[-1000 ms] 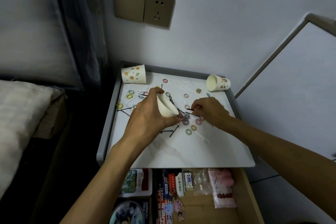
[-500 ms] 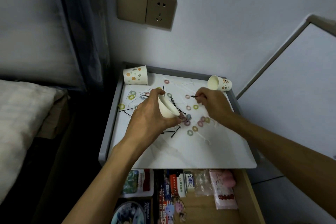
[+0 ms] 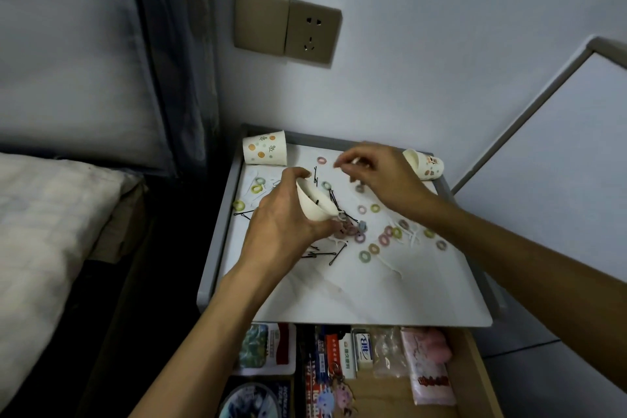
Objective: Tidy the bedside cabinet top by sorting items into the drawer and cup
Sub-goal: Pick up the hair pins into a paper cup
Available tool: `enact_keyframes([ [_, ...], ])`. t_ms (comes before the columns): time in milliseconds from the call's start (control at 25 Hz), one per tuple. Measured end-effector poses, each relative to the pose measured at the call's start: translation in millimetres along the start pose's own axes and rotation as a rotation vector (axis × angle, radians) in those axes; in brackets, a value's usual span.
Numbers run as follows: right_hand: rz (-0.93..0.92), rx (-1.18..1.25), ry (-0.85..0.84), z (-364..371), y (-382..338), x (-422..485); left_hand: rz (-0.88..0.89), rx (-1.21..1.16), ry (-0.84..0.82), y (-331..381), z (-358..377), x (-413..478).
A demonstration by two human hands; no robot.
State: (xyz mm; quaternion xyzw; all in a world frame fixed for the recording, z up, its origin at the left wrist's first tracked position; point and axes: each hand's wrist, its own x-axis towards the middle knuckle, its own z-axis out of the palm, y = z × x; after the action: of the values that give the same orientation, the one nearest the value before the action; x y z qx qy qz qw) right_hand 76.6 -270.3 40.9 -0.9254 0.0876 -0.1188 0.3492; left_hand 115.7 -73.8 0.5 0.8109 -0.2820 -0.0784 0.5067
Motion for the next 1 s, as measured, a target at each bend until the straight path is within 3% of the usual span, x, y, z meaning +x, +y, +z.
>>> enact_keyframes([
  [120, 0.347, -0.295, -0.046, 21, 42, -4, -0.009, 0.014, 0.029, -2, -6, 2],
  [200, 0.451, -0.367, -0.092, 37, 60, -7, -0.015, 0.003, 0.024, -2, -9, 2],
  [320, 0.475, -0.423, -0.066, 49, 63, -2, -0.009, 0.003, 0.029, -1, -10, 3],
  [560, 0.379, -0.821, -0.15, 68, 53, -3, -0.025, 0.014, 0.026, 0, -9, 4],
  [800, 0.531, -0.497, -0.175, 45, 61, -2, -0.03, 0.014, 0.024, -1, -12, 2],
  [1000, 0.535, -0.147, 0.043, 25, 61, -6, -0.026, 0.014, 0.012, 0, -12, 1],
])
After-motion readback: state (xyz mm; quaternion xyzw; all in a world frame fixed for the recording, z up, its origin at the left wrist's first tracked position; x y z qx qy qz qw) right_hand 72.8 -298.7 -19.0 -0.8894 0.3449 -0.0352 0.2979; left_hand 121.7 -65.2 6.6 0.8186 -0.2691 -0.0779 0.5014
